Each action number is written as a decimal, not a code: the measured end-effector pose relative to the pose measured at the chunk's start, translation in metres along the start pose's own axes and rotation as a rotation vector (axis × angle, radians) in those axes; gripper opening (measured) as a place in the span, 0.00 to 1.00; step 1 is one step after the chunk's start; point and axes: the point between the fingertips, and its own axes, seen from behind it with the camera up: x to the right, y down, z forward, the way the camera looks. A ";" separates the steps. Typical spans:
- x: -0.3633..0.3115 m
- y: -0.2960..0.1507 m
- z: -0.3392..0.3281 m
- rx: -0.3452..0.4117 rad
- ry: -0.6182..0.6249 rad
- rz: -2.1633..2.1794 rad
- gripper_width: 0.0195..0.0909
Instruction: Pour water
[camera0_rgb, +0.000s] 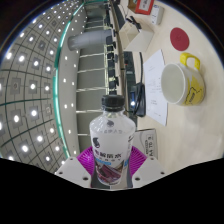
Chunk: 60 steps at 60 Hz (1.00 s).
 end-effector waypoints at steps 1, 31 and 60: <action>0.003 -0.004 0.002 0.001 -0.005 0.036 0.30; 0.042 -0.039 0.012 -0.068 0.065 0.147 0.30; -0.067 -0.214 -0.032 0.055 0.196 -1.304 0.30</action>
